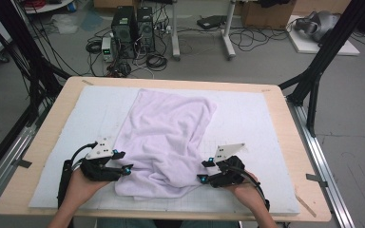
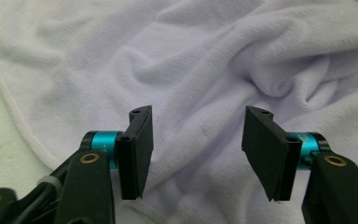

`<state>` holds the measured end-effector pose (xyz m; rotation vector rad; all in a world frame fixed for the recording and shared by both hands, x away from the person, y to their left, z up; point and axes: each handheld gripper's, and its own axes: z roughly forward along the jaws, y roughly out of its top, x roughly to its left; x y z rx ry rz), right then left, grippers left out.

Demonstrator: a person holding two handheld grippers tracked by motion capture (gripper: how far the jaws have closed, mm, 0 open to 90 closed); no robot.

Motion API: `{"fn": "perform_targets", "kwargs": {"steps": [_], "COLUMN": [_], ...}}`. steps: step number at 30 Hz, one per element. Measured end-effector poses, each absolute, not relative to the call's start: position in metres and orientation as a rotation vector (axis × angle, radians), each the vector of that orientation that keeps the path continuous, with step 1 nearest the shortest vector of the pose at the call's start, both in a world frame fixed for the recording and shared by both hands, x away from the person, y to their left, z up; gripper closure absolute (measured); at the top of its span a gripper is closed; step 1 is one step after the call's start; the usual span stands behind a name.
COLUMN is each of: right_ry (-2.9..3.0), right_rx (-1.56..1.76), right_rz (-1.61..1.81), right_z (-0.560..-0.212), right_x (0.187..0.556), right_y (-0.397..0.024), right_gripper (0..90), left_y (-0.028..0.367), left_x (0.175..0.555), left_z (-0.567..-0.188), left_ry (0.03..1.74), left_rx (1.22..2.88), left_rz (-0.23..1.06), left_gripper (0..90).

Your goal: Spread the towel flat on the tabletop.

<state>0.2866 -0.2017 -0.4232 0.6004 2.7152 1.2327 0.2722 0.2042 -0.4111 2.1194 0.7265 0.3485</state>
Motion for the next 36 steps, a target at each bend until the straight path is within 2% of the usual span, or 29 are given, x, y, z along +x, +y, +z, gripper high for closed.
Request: {"fn": "perform_targets", "kwargs": {"steps": [5, 7, 10, 12, 14, 22, 28, 31, 36], "right_ry": [2.743, 2.756, 2.763, 2.769, 2.774, 2.698, 2.603, 2.586, 2.610], "right_rx": [0.591, 0.579, 0.553, 0.540, 0.512, 0.472, 0.509, 0.587, 0.769], "right_rz": [1.206, 1.203, 1.192, 1.186, 1.177, 1.269, 1.269, 1.238, 1.137], "right_z": [-0.431, -0.434, -0.434, -0.433, -0.431, -0.396, -0.365, -0.366, -0.391], "right_x": [0.286, 0.287, 0.287, 0.286, 0.286, 0.291, 0.317, 0.343, 0.387], "right_y": [-0.195, -0.192, -0.189, -0.188, -0.187, -0.192, -0.193, -0.190, -0.185], "right_gripper": [48.6, 54.5, 67.6, 76.9, 80.3, 82.0, 82.1, 82.1, 82.1], "left_y": [0.194, 0.189, 0.184, 0.186, 0.188, 0.194, 0.193, 0.191, 0.193], "left_x": [0.272, 0.273, 0.272, 0.273, 0.274, 0.276, 0.305, 0.326, 0.361], "left_z": [-0.427, -0.434, -0.439, -0.437, -0.436, -0.408, -0.385, -0.390, -0.415], "left_ry": [0.721, 0.708, 0.694, 0.704, 0.705, 0.710, 0.769, 0.829, 0.962], "left_rx": [2.180, 2.212, 2.238, 2.227, 2.221, 2.116, 2.070, 2.080, 2.094], "left_rz": [0.304, 0.290, 0.342, 0.338, 0.325, 0.383, 0.459, 0.471, 0.472], "left_gripper": [43.1, 47.2, 60.0, 75.3, 81.6, 83.9, 84.0, 83.8, 83.9]}}
